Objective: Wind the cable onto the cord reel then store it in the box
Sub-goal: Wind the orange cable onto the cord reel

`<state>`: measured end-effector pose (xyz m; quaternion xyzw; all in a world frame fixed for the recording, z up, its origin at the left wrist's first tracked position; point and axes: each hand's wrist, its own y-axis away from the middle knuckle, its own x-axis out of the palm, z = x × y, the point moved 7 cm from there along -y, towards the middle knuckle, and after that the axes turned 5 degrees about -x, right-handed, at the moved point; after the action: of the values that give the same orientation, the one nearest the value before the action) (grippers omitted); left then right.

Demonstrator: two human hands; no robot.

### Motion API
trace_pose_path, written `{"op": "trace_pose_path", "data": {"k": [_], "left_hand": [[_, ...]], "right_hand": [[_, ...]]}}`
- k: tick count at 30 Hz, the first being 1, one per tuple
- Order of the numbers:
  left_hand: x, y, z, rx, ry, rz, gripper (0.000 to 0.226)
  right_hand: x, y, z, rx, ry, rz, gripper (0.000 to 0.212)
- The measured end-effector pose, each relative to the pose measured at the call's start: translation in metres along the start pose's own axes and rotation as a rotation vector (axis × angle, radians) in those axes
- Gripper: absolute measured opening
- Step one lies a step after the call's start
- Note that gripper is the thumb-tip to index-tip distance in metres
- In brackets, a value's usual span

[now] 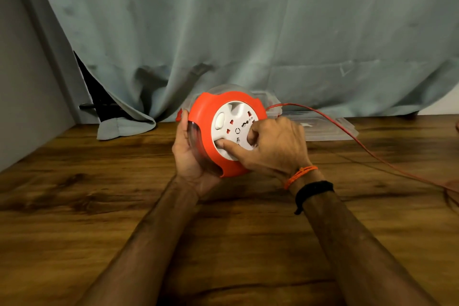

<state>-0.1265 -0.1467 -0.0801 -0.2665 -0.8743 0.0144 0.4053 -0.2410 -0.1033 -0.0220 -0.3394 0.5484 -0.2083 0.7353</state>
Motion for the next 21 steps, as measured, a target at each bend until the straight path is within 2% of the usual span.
{"op": "trace_pose_path", "data": {"k": [2, 7, 13, 21], "left_hand": [[-0.001, 0.001, 0.002, -0.022, 0.018, 0.017, 0.085], [-0.004, -0.002, 0.003, -0.021, 0.000, 0.065, 0.086], [-0.002, -0.002, 0.005, -0.021, 0.008, 0.092, 0.084], [-0.001, -0.001, 0.009, -0.064, -0.005, 0.053, 0.090]], "right_hand": [[-0.007, -0.002, -0.003, -0.023, -0.067, -0.011, 0.067], [-0.024, -0.006, -0.006, -0.178, -0.169, -0.004, 0.023], [-0.017, -0.003, 0.000, -0.240, -0.099, 0.100, 0.060], [-0.011, -0.003, -0.001, -0.258, -0.002, 0.028, 0.060]]}}
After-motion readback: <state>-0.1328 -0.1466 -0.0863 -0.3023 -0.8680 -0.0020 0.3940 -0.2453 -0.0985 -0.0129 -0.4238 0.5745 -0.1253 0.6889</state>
